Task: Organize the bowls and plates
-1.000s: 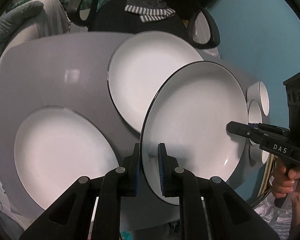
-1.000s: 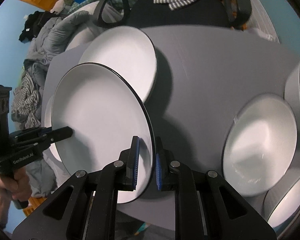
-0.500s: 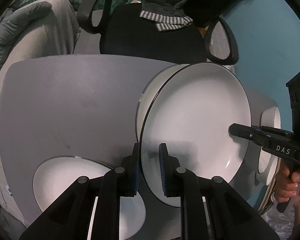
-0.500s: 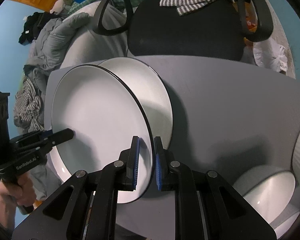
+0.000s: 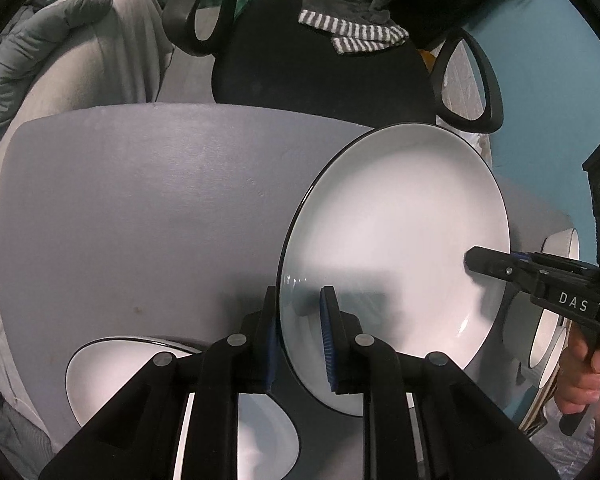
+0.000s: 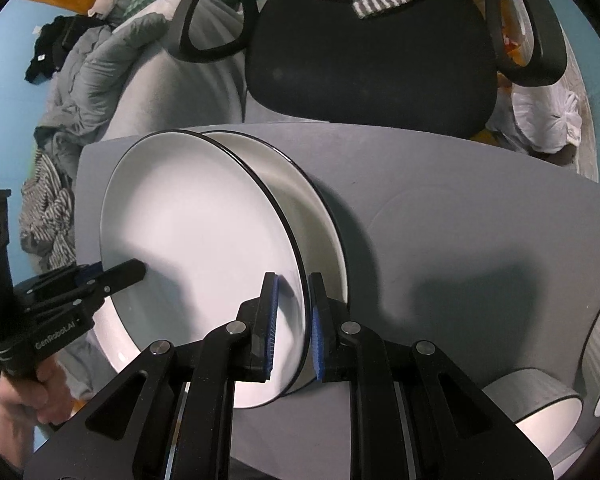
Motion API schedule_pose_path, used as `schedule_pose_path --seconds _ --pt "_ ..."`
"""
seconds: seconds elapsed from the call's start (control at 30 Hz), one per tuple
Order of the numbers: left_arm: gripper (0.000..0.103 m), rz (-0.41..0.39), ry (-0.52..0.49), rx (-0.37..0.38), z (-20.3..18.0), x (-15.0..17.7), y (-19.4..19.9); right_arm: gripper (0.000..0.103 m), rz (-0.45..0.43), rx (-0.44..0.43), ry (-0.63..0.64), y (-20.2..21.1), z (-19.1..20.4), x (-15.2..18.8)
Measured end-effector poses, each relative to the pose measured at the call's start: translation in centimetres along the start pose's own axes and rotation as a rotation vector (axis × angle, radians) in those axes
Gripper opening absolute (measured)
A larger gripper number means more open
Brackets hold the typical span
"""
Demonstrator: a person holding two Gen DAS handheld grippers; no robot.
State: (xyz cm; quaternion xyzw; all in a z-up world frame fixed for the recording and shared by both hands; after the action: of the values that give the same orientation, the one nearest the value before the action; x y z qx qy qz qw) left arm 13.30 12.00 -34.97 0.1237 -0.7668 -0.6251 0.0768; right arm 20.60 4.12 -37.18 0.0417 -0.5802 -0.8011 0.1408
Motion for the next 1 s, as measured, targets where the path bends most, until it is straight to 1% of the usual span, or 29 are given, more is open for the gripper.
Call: schedule_pose_path --seconds 0.2,0.3,0.33,0.37,0.57,0.6,0.67,0.77,0.87,0.93,1.0 --pt "0.019 0.006 -0.001 0.006 0.0 -0.1 -0.2 0.015 0.007 0.022 -0.005 0.1 0.1 -0.3" --pt "0.019 0.016 -0.005 0.006 -0.2 0.0 -0.4 0.015 0.01 0.051 -0.011 0.1 0.1 -0.5" --pt "0.019 0.015 -0.008 0.0 -0.3 0.1 -0.4 0.016 0.013 0.062 -0.015 0.1 0.1 -0.6" --pt "0.019 0.015 -0.015 -0.01 -0.5 0.1 -0.4 0.019 0.029 0.06 -0.025 0.1 0.2 -0.6" --pt "0.021 0.024 -0.019 -0.027 -0.6 0.0 -0.7 0.026 0.082 0.093 -0.045 -0.1 0.4 -0.7" --pt "0.023 0.026 -0.019 -0.032 -0.6 0.0 -0.7 0.027 0.095 0.099 -0.05 0.0 0.5 -0.8" --pt "0.026 0.031 -0.021 -0.045 -0.5 -0.1 -0.7 0.034 0.119 0.102 -0.061 -0.1 0.7 -0.7" --pt "0.026 0.036 -0.03 -0.039 -0.7 -0.1 -0.8 0.038 0.168 0.131 -0.063 -0.2 0.8 -0.7" --pt "0.027 0.036 -0.024 -0.047 -0.5 0.2 -0.6 0.039 0.201 0.161 -0.061 -0.4 0.9 -0.6" --pt "0.03 0.032 -0.016 -0.048 -0.3 0.3 -0.3 0.039 0.21 0.179 -0.054 -0.4 1.0 -0.6" --pt "0.037 0.024 -0.006 -0.038 -0.1 0.4 0.0 0.039 0.21 0.198 -0.051 -0.2 1.0 -0.5"
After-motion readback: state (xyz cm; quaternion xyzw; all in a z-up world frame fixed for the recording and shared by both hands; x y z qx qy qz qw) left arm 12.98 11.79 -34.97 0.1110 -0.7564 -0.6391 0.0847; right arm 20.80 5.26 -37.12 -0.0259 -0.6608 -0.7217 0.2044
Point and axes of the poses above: each gripper's, at about its wrist camera, not at the fingertips, and y roughly against the way its jaws point, z to its left, x to its underside, the point moved 8 cm from there along -y, roughly the way its jaws point, and after that the axes turned 11 degrees about -y, right-handed, at the moved point
